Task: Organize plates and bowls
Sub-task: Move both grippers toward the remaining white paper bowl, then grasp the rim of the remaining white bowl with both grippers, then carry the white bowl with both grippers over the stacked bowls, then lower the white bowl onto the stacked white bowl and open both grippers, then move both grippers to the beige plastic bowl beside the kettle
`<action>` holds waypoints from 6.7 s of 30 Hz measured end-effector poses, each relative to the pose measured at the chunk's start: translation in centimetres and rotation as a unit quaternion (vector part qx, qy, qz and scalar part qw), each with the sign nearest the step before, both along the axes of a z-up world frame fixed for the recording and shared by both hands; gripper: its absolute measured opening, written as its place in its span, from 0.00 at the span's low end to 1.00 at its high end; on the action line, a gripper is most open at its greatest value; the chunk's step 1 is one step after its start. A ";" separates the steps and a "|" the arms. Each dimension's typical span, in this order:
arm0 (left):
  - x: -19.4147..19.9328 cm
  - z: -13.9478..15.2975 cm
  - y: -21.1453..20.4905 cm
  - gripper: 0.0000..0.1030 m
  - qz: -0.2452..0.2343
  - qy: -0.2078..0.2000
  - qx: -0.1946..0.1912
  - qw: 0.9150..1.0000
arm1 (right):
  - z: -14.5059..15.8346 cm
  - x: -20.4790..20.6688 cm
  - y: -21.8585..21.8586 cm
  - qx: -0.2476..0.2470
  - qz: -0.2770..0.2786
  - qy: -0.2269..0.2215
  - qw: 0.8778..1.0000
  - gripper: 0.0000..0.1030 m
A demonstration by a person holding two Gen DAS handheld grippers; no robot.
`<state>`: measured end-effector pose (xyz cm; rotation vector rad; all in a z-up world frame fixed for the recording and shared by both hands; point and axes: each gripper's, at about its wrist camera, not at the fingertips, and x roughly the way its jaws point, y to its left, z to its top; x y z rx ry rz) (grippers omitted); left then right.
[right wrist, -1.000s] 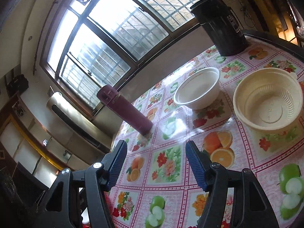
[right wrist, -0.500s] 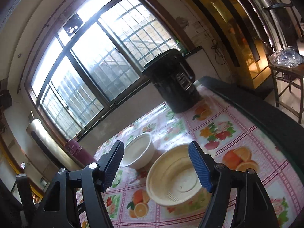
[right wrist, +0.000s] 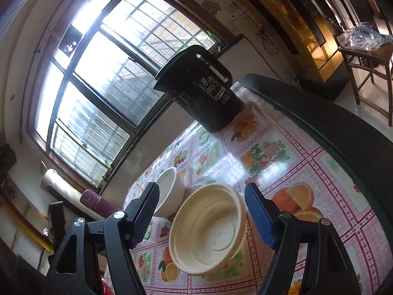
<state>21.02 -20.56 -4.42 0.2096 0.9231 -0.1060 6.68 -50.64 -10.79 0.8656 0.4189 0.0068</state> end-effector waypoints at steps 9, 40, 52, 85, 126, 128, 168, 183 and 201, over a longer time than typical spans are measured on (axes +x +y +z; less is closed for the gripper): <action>7.2 -0.6 3.3 0.80 0.053 0.034 0.029 0.998 | 3.0 8.4 5.5 0.010 0.083 0.016 0.996 0.74; 15.7 -5.9 -0.4 0.40 -0.003 0.158 -0.047 0.986 | -2.9 23.9 12.5 -0.119 0.093 0.251 0.956 0.08; 7.8 -5.0 3.9 0.20 0.019 0.154 -0.055 0.986 | -1.8 18.6 17.3 -0.123 0.147 0.242 0.951 0.06; -15.3 -0.2 25.4 0.20 0.081 0.012 -0.105 0.991 | 3.5 3.4 38.3 -0.139 0.290 0.136 0.937 0.06; -21.0 -1.0 37.0 0.30 0.236 -0.116 0.040 0.964 | 3.2 1.6 52.5 -0.265 0.310 0.047 0.912 0.31; -21.5 -0.3 36.6 0.32 0.235 -0.132 0.048 0.962 | 3.4 1.7 51.7 -0.259 0.304 0.044 0.916 0.32; -21.6 4.4 23.5 0.39 0.148 -0.195 0.101 0.964 | 3.1 2.7 38.3 -0.156 0.234 0.039 0.959 0.34; -13.6 2.4 5.5 0.58 -0.076 -0.048 0.012 0.996 | 3.0 2.3 14.0 -0.113 0.099 0.045 0.988 0.62; -2.1 -2.8 -7.3 0.72 -0.081 0.123 -0.080 0.986 | -2.5 2.4 -0.8 0.025 0.040 0.106 0.993 0.74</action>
